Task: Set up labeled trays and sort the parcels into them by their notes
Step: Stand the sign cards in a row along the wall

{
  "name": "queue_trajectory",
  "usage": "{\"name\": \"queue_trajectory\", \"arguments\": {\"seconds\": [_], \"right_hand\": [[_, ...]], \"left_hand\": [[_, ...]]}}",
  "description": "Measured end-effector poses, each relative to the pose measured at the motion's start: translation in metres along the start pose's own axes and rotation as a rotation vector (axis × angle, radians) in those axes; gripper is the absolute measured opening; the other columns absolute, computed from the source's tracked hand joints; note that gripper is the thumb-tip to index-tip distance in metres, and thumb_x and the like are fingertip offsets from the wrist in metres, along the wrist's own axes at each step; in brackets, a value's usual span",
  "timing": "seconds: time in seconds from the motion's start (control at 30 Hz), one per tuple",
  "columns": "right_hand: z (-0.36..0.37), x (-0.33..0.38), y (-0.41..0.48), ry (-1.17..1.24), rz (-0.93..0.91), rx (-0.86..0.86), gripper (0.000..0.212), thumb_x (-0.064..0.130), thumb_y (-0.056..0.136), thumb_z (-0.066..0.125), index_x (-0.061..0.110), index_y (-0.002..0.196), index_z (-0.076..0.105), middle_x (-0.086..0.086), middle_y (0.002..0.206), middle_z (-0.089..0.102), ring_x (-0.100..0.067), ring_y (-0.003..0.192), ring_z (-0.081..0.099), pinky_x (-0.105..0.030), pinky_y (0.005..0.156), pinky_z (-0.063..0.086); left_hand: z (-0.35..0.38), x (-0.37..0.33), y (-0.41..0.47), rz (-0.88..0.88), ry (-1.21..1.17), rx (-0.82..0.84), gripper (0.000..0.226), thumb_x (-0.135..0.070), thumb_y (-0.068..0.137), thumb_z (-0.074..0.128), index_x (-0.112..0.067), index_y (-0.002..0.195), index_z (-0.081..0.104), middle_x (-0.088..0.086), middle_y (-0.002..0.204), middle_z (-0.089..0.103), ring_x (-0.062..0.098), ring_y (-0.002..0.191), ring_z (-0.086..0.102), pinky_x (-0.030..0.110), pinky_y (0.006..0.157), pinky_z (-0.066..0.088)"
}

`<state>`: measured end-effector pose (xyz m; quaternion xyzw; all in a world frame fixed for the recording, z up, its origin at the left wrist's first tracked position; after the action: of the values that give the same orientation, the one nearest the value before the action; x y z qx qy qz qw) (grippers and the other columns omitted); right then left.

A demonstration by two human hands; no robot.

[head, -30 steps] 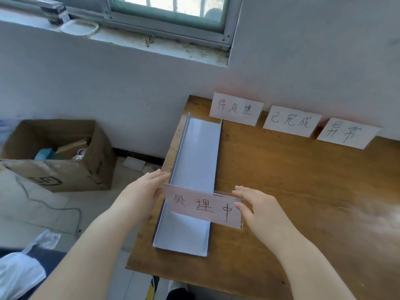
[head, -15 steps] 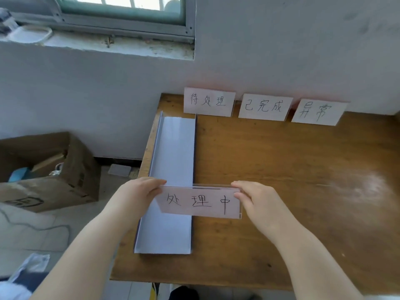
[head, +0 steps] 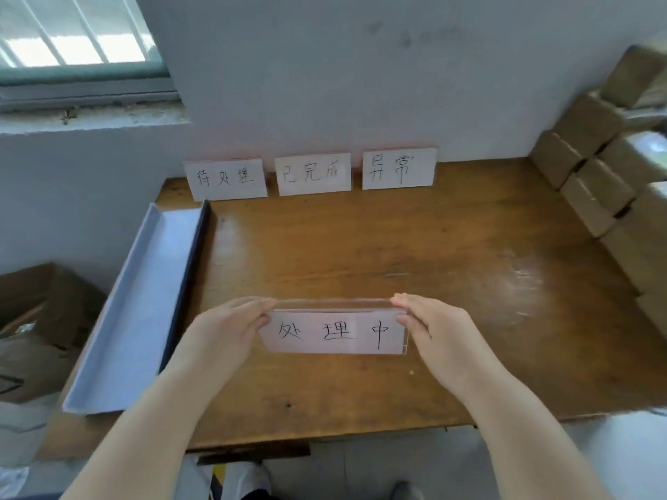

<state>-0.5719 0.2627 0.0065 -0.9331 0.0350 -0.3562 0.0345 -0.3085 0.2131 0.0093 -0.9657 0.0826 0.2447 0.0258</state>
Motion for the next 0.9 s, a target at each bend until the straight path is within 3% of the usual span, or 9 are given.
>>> {"name": "queue_trajectory", "arguments": {"seconds": [0.17, 0.3, 0.37, 0.43, 0.57, 0.67, 0.83, 0.9], "right_hand": [[-0.067, -0.071, -0.028, 0.012, 0.027, -0.071, 0.034, 0.019, 0.098, 0.05, 0.022, 0.13, 0.058, 0.007, 0.134, 0.056, -0.006, 0.125, 0.048, -0.012, 0.1, 0.031], [-0.099, -0.095, -0.036, 0.024, 0.011, -0.115, 0.033, 0.019, 0.097, 0.052, 0.021, 0.129, 0.06, 0.007, 0.13, 0.059, 0.001, 0.117, 0.049, 0.008, 0.086, 0.025], [-0.106, -0.102, -0.037, 0.018, 0.003, -0.112, 0.033, 0.02, 0.097, 0.052, 0.022, 0.129, 0.059, 0.008, 0.129, 0.059, 0.005, 0.112, 0.046, 0.012, 0.082, 0.023], [-0.109, -0.109, -0.035, 0.008, 0.004, -0.113, 0.033, 0.02, 0.097, 0.052, 0.021, 0.129, 0.059, 0.008, 0.129, 0.059, 0.006, 0.112, 0.045, 0.011, 0.082, 0.023], [-0.112, -0.119, -0.019, 0.006, 0.058, -0.13, 0.033, 0.019, 0.098, 0.05, 0.02, 0.129, 0.058, 0.005, 0.132, 0.057, -0.005, 0.122, 0.049, -0.001, 0.09, 0.028], [-0.114, -0.116, -0.001, -0.024, 0.08, -0.132, 0.033, 0.019, 0.099, 0.047, 0.018, 0.13, 0.057, 0.003, 0.132, 0.057, -0.009, 0.122, 0.049, -0.007, 0.092, 0.031], [-0.116, -0.111, 0.025, -0.084, 0.097, -0.093, 0.035, 0.021, 0.099, 0.046, 0.017, 0.132, 0.055, 0.0, 0.131, 0.056, -0.007, 0.115, 0.048, 0.007, 0.066, 0.036], [-0.114, -0.114, 0.033, -0.108, 0.103, -0.08, 0.035, 0.021, 0.099, 0.045, 0.018, 0.133, 0.054, 0.0, 0.132, 0.055, -0.01, 0.119, 0.049, 0.006, 0.066, 0.037]], "left_hand": [[0.038, -0.094, 0.001, 0.072, 0.02, -0.027, 0.028, -0.012, 0.091, 0.062, -0.022, 0.116, 0.07, -0.01, 0.121, 0.065, 0.012, 0.113, 0.058, -0.006, 0.083, 0.019], [0.05, -0.128, 0.002, 0.103, -0.018, -0.017, 0.027, -0.01, 0.087, 0.067, -0.021, 0.111, 0.072, -0.009, 0.117, 0.068, 0.009, 0.11, 0.06, -0.002, 0.088, 0.022], [0.053, -0.137, 0.002, 0.117, -0.042, -0.022, 0.027, -0.008, 0.085, 0.069, -0.019, 0.109, 0.073, -0.008, 0.115, 0.069, 0.005, 0.106, 0.058, 0.001, 0.091, 0.025], [0.058, -0.143, 0.005, 0.126, -0.046, -0.015, 0.028, -0.008, 0.085, 0.069, -0.02, 0.11, 0.073, -0.009, 0.115, 0.068, 0.005, 0.108, 0.06, 0.006, 0.094, 0.029], [0.067, -0.153, 0.014, 0.166, -0.039, -0.005, 0.03, -0.007, 0.088, 0.066, -0.02, 0.115, 0.071, -0.011, 0.118, 0.066, 0.003, 0.108, 0.058, -0.005, 0.09, 0.022], [0.07, -0.153, 0.026, 0.163, -0.007, -0.007, 0.03, -0.007, 0.088, 0.066, -0.019, 0.115, 0.071, -0.009, 0.116, 0.068, 0.01, 0.108, 0.062, 0.004, 0.091, 0.027], [0.069, -0.147, 0.057, 0.173, -0.032, -0.017, 0.03, -0.01, 0.09, 0.064, -0.02, 0.117, 0.069, -0.008, 0.12, 0.067, 0.012, 0.114, 0.06, 0.009, 0.094, 0.029], [0.074, -0.144, 0.07, 0.175, -0.051, -0.008, 0.03, -0.01, 0.091, 0.063, -0.021, 0.118, 0.069, -0.008, 0.121, 0.066, 0.011, 0.116, 0.058, 0.009, 0.096, 0.028]]}}
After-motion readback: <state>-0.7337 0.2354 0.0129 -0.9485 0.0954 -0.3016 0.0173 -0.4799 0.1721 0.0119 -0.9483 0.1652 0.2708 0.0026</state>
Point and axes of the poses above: each hand's wrist, its own y-axis towards the middle knuckle, its own z-axis out of the palm, x = y × z, the point moved 8 cm from there along y, towards the middle knuckle
